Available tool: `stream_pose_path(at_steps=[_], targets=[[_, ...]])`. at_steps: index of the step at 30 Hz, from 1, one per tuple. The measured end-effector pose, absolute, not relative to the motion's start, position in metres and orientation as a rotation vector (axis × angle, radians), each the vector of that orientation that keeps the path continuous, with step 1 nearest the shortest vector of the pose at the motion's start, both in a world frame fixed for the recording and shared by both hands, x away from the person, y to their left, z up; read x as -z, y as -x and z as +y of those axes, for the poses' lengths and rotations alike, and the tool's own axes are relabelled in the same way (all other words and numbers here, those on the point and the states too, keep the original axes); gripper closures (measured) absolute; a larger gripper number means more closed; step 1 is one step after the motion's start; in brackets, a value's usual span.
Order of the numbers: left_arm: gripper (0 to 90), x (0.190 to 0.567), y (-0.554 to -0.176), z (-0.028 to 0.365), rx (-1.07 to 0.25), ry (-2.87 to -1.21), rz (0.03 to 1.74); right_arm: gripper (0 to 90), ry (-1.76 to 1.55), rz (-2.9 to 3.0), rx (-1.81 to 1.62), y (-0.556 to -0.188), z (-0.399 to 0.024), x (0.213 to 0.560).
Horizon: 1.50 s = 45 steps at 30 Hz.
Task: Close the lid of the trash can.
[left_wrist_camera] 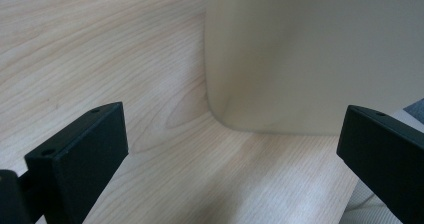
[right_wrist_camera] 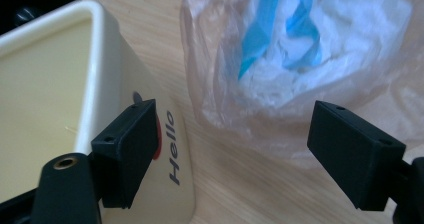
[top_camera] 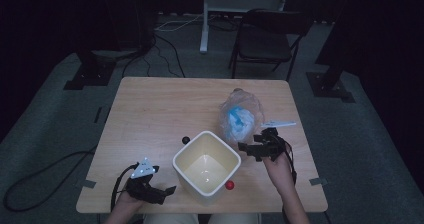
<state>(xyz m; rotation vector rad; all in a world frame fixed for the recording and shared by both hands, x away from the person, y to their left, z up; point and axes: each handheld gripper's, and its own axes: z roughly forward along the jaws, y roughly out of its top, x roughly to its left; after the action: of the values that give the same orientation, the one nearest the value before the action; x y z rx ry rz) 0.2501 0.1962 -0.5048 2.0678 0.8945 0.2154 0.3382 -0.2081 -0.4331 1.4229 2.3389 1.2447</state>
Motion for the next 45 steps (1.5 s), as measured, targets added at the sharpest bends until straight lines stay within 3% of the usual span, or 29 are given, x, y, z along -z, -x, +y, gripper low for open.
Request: stream_pose_path(at_steps=[26,45], targets=[[0.4,0.497,-0.269,0.181,-0.27,-2.112,0.883,22.4,-1.436,2.416,-1.302,-0.324,-0.211,0.451],[0.5,0.478,-0.306,0.175,-0.425,-2.138,0.928,23.2,-1.465,2.448,-1.335,-0.322,-0.205,0.458]])
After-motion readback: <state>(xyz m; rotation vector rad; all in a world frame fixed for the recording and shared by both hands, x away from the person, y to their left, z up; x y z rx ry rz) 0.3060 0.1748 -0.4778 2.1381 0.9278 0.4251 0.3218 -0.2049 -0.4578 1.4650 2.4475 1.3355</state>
